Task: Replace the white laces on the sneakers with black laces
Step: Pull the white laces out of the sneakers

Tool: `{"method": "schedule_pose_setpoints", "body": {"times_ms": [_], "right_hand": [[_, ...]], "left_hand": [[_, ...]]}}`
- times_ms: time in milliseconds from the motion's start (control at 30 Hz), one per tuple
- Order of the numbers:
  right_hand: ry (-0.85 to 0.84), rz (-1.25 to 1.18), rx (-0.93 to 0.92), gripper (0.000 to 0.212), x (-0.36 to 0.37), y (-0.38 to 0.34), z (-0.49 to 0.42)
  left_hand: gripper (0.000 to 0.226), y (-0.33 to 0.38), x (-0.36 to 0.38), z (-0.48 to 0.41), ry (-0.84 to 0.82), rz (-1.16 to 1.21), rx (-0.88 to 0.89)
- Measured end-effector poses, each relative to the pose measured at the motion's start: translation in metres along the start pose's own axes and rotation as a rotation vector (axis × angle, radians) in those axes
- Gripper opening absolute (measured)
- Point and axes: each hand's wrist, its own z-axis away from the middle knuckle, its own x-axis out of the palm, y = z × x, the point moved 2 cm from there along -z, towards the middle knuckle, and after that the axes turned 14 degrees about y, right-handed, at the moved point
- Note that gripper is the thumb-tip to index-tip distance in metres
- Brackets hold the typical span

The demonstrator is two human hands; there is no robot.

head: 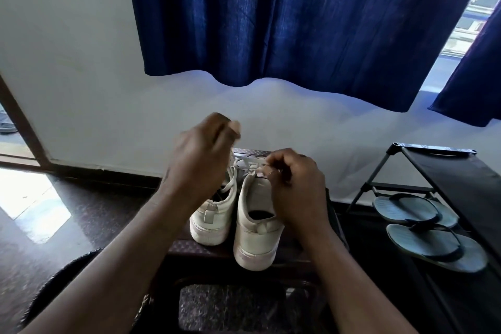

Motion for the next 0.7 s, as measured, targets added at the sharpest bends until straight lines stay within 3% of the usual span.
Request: {"method": "schedule_pose_setpoints", "body": {"times_ms": [67,167,333,467,567,633,700], "right_hand": [[0.117,-0.100,0.004,0.024,-0.007,-0.006,-0.004],[0.194,-0.168,-0.026,0.022,-0.012,-0.011,-0.004],[0.034,-0.118,-0.026,0.017,-0.002,-0.009,0.002],[-0.168,0.075,-0.075,0.006,0.009,-0.010,0.011],[-0.107,0.074,-0.050,0.012,0.008,-0.006,0.009],[-0.006,0.032,-0.059,0.014,0.001,-0.006,0.004],[0.096,-0.052,-0.073,0.015,-0.008,-0.010,-0.001]], "left_hand": [[0.029,-0.003,0.002,0.004,-0.149,-0.314,0.192],[0.017,-0.010,0.010,0.011,-0.216,-0.289,0.320],[0.013,-0.003,0.009,0.006,-0.020,0.066,0.251],[0.023,0.007,0.011,0.009,0.009,0.362,0.001],[0.027,0.009,0.008,0.005,0.068,0.466,-0.112],[0.024,0.002,0.004,0.000,0.067,0.264,-0.044],[0.021,-0.006,0.002,0.000,-0.055,-0.098,0.103]]}}
